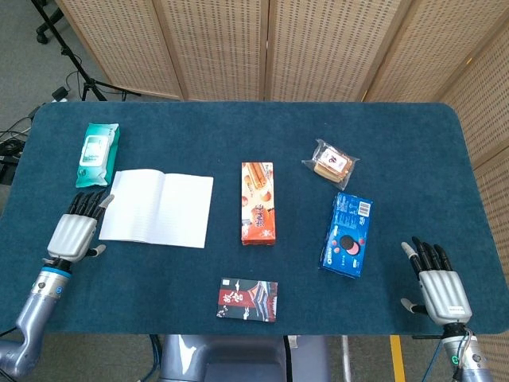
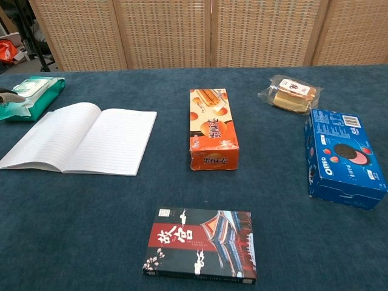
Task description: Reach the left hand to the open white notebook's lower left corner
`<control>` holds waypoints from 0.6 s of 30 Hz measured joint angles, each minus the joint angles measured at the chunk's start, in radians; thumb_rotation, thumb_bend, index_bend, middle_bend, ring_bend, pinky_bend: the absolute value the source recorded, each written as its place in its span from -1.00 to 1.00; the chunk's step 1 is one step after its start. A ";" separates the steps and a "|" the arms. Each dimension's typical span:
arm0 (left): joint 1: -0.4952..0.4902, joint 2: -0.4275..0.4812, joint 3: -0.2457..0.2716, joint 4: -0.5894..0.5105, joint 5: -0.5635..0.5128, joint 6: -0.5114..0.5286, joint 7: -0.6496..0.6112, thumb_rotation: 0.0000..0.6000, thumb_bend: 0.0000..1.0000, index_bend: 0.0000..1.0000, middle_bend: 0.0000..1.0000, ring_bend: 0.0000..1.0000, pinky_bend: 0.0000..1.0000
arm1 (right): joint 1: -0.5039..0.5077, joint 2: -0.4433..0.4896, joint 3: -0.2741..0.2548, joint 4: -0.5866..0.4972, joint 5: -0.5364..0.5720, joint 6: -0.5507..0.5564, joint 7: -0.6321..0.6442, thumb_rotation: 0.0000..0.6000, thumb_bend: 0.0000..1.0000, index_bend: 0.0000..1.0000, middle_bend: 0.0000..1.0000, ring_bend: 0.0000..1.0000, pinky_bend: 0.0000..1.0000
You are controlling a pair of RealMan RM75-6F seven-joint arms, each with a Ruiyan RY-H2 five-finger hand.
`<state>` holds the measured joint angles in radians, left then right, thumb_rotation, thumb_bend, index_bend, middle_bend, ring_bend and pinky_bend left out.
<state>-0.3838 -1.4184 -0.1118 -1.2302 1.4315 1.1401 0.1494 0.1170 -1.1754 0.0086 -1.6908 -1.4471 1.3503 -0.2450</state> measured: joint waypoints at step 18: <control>-0.066 -0.076 0.002 0.072 -0.018 -0.059 0.013 1.00 -0.75 -1.00 -1.00 -1.00 -1.00 | 0.000 0.001 -0.001 0.001 -0.003 0.001 0.006 1.00 -0.89 -1.00 -1.00 -1.00 -1.00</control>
<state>-0.4501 -1.4949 -0.1093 -1.1580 1.4137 1.0816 0.1625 0.1173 -1.1741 0.0079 -1.6896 -1.4501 1.3511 -0.2386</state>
